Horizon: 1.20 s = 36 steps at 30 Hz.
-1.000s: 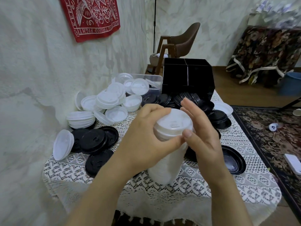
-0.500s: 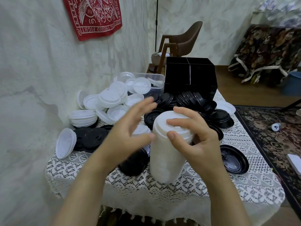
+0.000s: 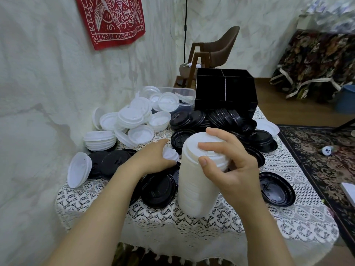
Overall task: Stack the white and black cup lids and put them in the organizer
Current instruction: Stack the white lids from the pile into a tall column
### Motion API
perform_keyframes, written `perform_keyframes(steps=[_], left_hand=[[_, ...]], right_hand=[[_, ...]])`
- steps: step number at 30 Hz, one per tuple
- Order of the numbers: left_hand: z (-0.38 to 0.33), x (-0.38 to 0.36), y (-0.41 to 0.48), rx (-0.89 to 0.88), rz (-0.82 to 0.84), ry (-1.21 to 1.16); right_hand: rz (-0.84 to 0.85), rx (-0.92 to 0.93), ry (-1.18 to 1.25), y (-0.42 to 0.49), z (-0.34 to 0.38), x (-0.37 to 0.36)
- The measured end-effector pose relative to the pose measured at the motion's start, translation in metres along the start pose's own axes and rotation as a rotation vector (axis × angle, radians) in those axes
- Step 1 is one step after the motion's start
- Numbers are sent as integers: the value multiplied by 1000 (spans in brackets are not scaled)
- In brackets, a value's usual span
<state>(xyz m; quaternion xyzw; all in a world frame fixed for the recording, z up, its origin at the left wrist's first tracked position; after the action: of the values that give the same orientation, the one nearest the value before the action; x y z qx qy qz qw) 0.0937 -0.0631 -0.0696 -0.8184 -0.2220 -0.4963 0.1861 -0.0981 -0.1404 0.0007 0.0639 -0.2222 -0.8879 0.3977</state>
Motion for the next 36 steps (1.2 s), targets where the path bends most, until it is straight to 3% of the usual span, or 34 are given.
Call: perform_keyframes(steps=[4, 11, 14, 16, 19, 22, 36], left_hand=[[0, 9, -3, 6, -78, -35], [-30, 61, -41, -78, -458, -167], [-47, 82, -66, -198, -659, -364], [-62, 89, -81, -303, -709, -525], [-83, 82, -91, -425, -654, -684], [-106, 69, -91, -497, -565, -678], [-116, 45, -79, -469, -425, -544]], right_hand=[[3, -7, -6, 0, -1, 0], [5, -8, -14, 0, -1, -2], [6, -11, -16, 0, 0, -2], [0, -36, -6, 0, -1, 0], [7, -74, 38, -1, -3, 1], [61, -99, 105, -1, -3, 1], [236, -182, 262, -2, -13, 3]])
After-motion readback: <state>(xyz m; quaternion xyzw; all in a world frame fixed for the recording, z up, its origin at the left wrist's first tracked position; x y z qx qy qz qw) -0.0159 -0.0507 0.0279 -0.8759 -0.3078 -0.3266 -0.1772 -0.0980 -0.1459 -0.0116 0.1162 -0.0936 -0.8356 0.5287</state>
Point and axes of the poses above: each hand's wrist, its own y-axis towards the middle knuckle, its own x-axis out of the back of the hand, z = x × y, the point moved 8 cm from there along y, towards the middle knuckle, and after that the axes turned 9 degrees about -x, right-handed, at the moved point
